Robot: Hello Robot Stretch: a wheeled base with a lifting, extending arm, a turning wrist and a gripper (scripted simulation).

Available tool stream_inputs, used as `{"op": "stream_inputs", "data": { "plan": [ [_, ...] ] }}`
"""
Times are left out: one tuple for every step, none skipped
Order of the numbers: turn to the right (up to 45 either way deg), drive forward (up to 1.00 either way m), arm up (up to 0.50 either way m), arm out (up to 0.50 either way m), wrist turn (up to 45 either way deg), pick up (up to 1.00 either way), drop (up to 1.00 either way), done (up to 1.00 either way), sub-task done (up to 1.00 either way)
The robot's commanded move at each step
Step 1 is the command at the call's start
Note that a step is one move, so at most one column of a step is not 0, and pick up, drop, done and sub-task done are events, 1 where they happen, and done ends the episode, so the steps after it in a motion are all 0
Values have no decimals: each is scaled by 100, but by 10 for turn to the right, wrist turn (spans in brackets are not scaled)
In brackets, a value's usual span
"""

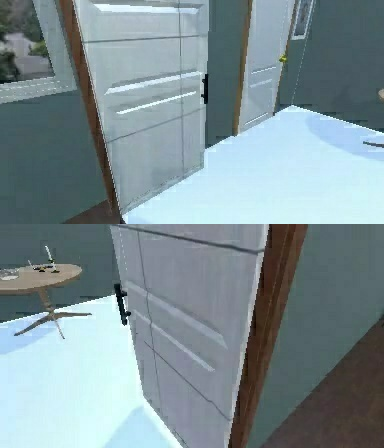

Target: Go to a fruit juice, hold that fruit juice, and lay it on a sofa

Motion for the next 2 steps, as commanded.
{"op": "stream_inputs", "data": {
  "plan": [
    [300, 0, 0, 0, 0, 0, 0, 0, 0],
    [30, 0, 0, 0, 0, 0, 0, 0, 0]
  ]
}}
